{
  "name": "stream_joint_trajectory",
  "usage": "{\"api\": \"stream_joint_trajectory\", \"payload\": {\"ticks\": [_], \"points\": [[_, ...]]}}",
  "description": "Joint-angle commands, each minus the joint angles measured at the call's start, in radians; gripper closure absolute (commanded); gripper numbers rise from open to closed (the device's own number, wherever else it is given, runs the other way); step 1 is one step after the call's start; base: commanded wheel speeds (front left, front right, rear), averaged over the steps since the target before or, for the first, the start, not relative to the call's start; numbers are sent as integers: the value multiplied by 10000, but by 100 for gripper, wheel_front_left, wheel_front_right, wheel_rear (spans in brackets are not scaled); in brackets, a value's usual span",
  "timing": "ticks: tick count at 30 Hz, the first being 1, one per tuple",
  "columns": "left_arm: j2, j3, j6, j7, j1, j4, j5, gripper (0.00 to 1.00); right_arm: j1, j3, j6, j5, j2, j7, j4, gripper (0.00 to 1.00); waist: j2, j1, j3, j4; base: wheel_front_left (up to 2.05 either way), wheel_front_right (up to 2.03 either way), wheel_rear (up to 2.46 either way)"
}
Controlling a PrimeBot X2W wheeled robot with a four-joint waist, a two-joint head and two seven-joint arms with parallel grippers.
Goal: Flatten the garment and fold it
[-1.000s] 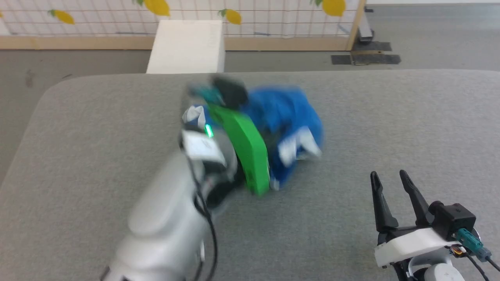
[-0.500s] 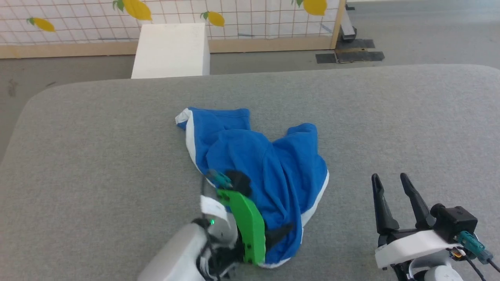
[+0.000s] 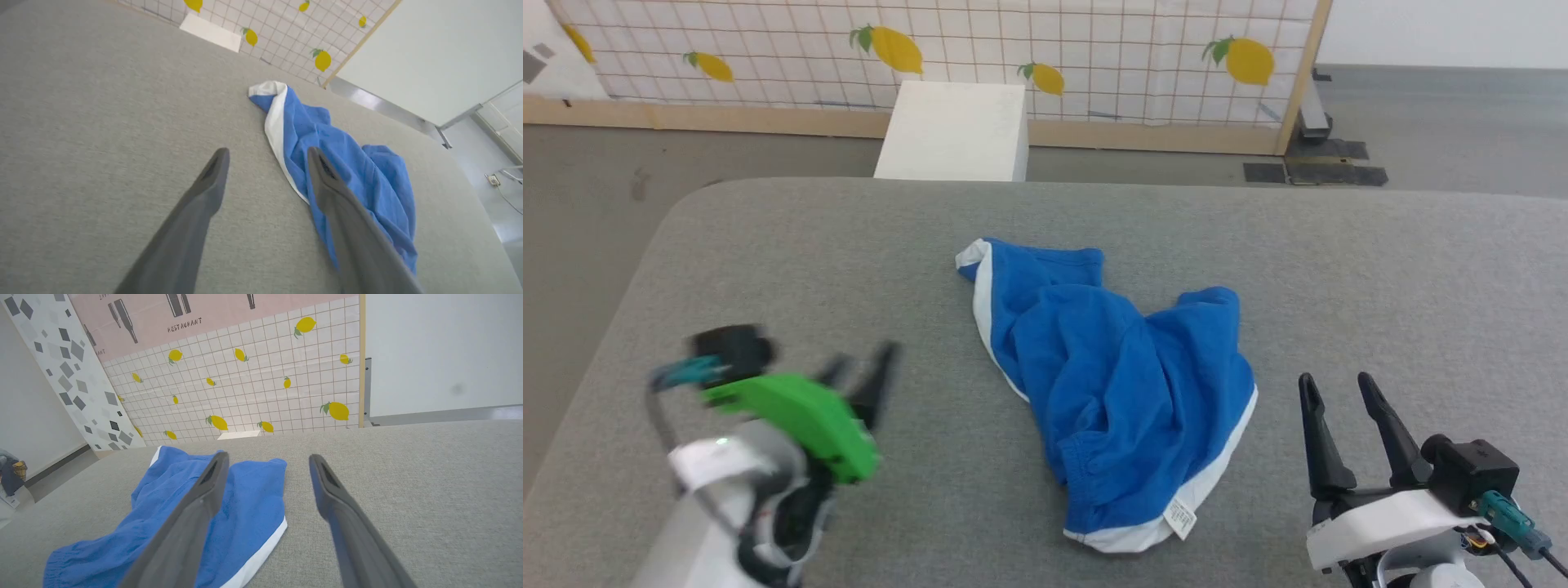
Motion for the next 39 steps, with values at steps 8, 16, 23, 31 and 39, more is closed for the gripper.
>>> {"api": "stream_joint_trajectory", "payload": {"ticks": [8, 16, 23, 31, 39], "points": [[-96, 838, -405, -5316, 1340, 709, 2120, 0, 127, -216, -15, -167, 1, -54, 153, 0, 0, 0, 64, 240, 0, 0, 0], [-1075, 1754, -597, -5563, 1894, -46, 4138, 0, -1617, -870, -15, -812, 1, 1968, 816, 0, 0, 0, 673, 469, 0, 0, 0], [-1508, 2101, -1304, -5566, 1457, -249, 5176, 0, -4970, -474, -15, -2456, 1, 6224, 2729, 0, 0, 0, 1613, 761, 0, 0, 0], [-2116, 2317, -1960, -5567, 864, 38, 5445, 0, -6436, 534, -15, -3319, 1, 9753, 4773, 0, 0, 0, 2178, 1223, 0, 0, 0], [-2347, 2525, -2218, -5567, 888, 347, 5633, 0, -6206, 259, -15, -2881, 1, 9075, 4868, 100, 0, 0, 2027, 996, 0, 0, 0]]}}
